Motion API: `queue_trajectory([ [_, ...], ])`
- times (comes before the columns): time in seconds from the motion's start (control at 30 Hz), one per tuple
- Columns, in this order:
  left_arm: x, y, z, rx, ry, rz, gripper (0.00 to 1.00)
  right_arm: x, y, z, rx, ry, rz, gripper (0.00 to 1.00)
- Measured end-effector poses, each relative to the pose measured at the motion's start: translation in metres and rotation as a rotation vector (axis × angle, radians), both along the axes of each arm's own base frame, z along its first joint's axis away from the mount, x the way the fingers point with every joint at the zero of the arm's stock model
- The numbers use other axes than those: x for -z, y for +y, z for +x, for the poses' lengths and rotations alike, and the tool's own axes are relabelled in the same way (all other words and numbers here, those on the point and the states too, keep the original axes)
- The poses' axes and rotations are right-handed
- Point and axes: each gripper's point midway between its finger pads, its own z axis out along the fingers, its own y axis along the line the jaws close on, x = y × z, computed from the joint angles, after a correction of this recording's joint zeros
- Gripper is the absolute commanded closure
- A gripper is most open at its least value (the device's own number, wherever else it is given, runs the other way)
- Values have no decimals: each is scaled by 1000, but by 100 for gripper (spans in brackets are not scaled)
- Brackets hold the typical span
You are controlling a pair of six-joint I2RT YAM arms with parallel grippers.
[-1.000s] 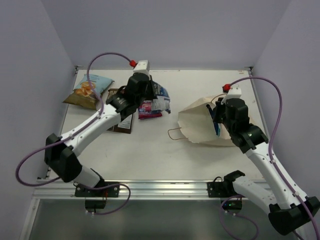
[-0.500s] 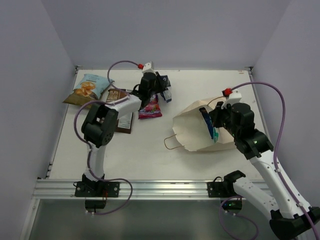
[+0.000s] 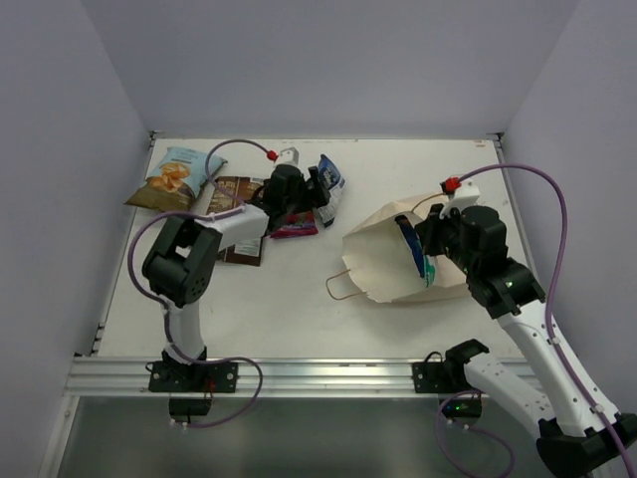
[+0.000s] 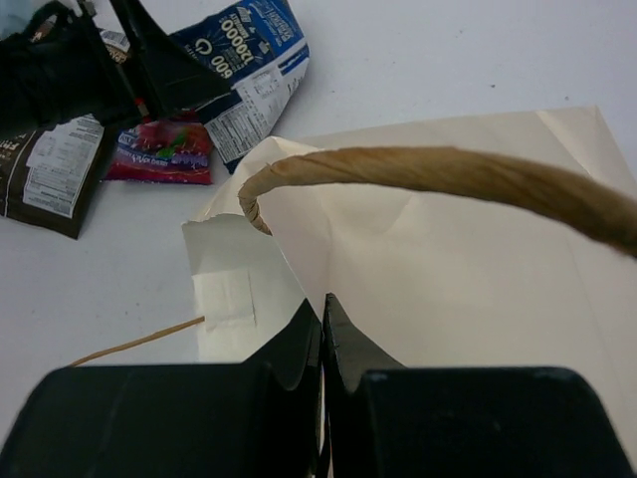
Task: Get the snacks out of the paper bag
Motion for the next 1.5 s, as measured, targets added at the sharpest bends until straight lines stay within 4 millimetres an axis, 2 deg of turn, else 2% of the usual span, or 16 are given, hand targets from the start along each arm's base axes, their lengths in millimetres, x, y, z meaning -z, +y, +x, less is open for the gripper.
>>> queue_trajectory([
  [0.13,-42,7,-22,31,-48,-19,5,1,0,0,-2,2,-6,100],
  [0.3,-125,19,-58,50,-180,-87,5,0,-1,-1,-9,-2,-15,100],
  [0.43,-184,28,-99,57,-292,-156,5,-4,1,-4,-39,-20,-21,100],
  [0.5,-204,10,-129,96,-321,-190,5,-7,3,-6,-58,-28,-17,100],
  [0.57,-214,-22,-166,166,-324,-236,6,-8,6,-7,-75,-31,-13,100],
  [0.63,-211,-57,-209,246,-286,-288,7,-9,9,-7,-89,-29,-8,100],
  [0.7,-195,-81,-244,286,-234,-307,9,-9,10,-7,-92,-29,-7,100],
  [0.77,-171,-98,-265,289,-179,-299,9,-10,11,-5,-91,-35,-3,100],
  [0.83,-147,-113,-273,267,-136,-281,8,-12,11,-4,-90,-42,6,100],
  [0.87,-129,-121,-273,242,-108,-261,7,-12,12,-3,-91,-44,11,100],
  [0.97,-96,-136,-269,210,-73,-218,5,-11,15,-3,-96,-41,24,100],
  [1.07,-72,-144,-262,175,-58,-190,3,-9,18,-4,-105,-31,38,100],
  [1.13,-65,-148,-257,158,-62,-181,2,-8,19,-5,-106,-26,48,100],
  [1.37,-64,-175,-241,127,-107,-219,1,-14,23,-11,-122,-31,94,100],
  [1.5,-55,-185,-238,128,-109,-216,0,-17,30,-17,-161,-28,122,100],
])
